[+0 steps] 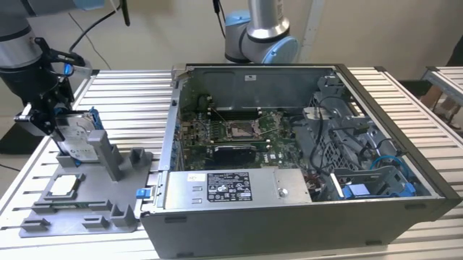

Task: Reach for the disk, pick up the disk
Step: 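Pick up the disk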

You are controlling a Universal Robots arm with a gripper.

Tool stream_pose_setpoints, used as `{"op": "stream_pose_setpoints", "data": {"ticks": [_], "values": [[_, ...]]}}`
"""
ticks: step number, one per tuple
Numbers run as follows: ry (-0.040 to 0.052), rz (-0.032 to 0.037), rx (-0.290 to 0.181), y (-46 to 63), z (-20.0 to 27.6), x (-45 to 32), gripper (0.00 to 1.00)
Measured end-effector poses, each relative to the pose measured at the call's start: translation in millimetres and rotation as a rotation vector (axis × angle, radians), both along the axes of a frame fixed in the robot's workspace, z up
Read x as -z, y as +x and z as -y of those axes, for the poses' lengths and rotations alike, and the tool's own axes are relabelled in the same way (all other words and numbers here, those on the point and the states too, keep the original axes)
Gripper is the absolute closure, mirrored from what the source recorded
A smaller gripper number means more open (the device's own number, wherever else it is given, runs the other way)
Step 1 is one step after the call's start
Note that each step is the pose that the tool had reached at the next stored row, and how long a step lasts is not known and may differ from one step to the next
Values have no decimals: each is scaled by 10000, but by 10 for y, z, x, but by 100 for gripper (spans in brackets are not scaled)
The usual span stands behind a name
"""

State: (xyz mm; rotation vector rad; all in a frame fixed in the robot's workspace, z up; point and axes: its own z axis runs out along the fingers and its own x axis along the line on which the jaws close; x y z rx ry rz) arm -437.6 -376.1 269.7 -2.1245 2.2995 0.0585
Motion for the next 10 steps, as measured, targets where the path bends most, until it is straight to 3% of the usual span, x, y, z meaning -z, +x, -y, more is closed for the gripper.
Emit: {"op": "stream_pose_setpoints", "data": {"ticks": [10], "values": [[47,1,-1,0,0,57,0]]}}
